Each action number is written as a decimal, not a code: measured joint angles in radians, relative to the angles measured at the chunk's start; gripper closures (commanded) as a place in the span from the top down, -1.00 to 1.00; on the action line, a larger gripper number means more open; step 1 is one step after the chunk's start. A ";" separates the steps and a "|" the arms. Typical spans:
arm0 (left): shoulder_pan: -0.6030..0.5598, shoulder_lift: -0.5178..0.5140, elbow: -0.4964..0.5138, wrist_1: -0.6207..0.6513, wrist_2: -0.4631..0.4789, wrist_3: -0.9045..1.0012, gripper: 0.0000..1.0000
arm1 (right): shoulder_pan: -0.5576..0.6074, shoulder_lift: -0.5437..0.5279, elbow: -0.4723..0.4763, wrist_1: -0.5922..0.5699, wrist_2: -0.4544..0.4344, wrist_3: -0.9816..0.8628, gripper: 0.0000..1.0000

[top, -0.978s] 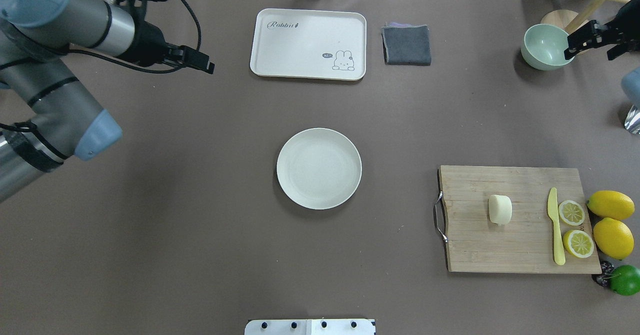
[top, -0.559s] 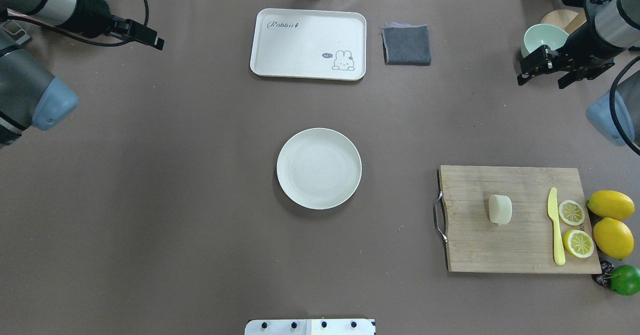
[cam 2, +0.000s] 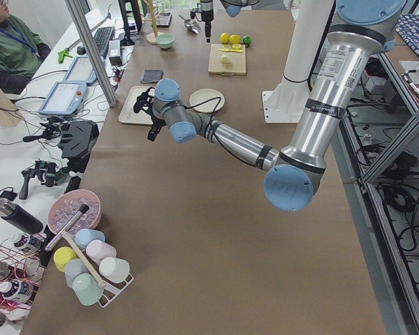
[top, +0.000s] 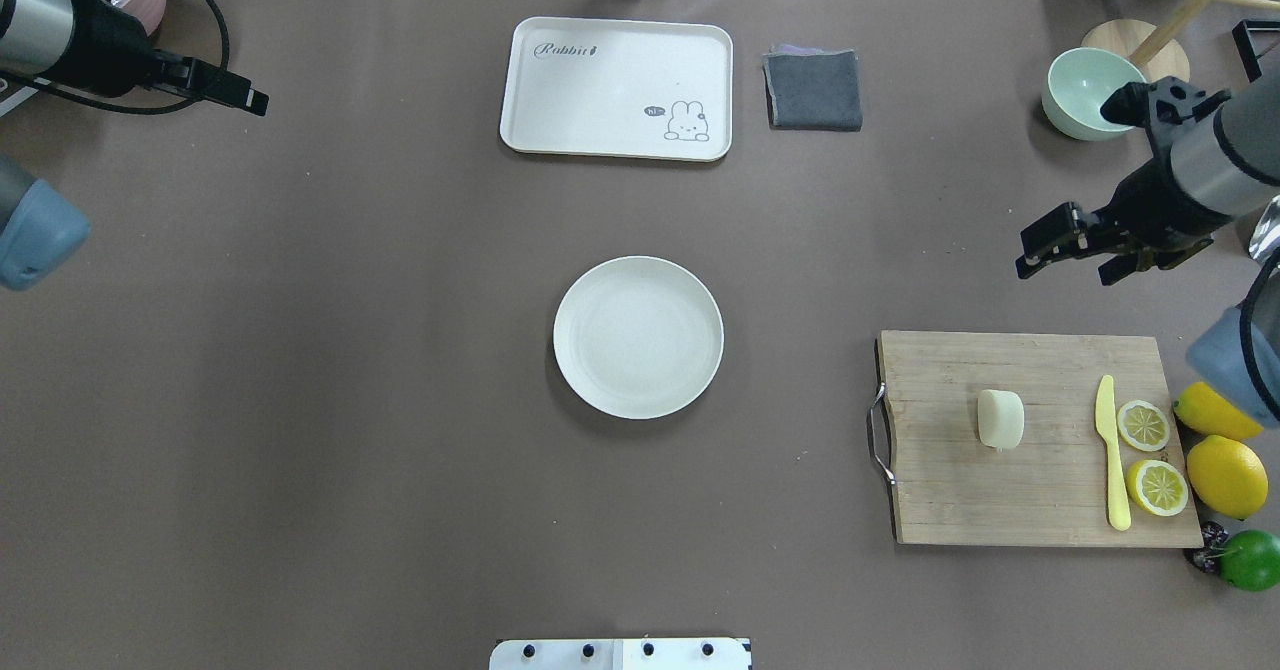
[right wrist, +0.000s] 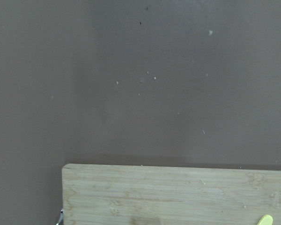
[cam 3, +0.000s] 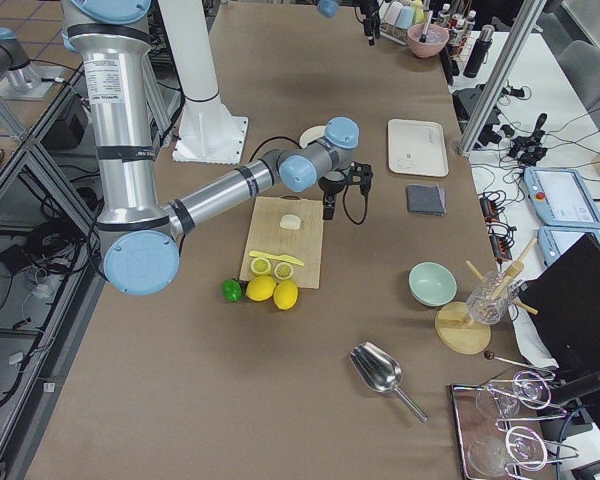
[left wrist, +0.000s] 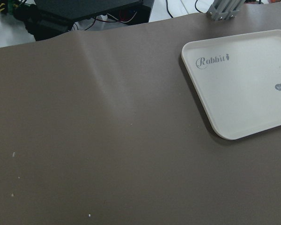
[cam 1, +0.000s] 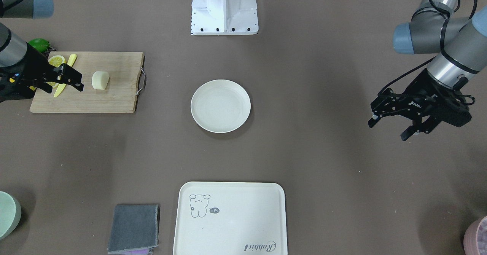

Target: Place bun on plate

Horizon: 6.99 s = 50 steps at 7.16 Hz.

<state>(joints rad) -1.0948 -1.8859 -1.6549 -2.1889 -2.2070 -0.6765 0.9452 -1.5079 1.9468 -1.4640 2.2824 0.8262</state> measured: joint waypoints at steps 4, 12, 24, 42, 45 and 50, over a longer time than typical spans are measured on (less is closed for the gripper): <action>0.000 0.012 -0.013 0.000 0.007 -0.002 0.96 | -0.176 -0.036 0.001 0.001 -0.099 0.046 1.00; 0.006 0.007 0.002 -0.001 0.079 -0.001 0.96 | -0.279 -0.043 0.007 0.001 -0.213 0.100 -1.00; 0.023 0.009 0.005 0.000 0.086 -0.009 0.96 | -0.317 0.509 -0.093 0.000 -0.300 0.199 -1.00; 0.008 0.007 0.009 0.009 0.086 -0.007 0.96 | -0.329 0.599 -0.206 0.103 -0.387 0.160 1.00; -0.122 -0.042 0.044 0.157 0.012 0.004 0.96 | -0.088 0.560 -0.205 0.012 -0.209 -0.033 1.00; -0.347 -0.131 0.247 0.375 -0.094 0.191 0.96 | 0.267 0.340 -0.193 -0.134 -0.067 -0.399 1.00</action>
<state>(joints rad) -1.4413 -2.0165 -1.4082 -1.8137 -2.3014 -0.4856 1.2126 -1.1683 1.7543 -1.5978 2.2151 0.4269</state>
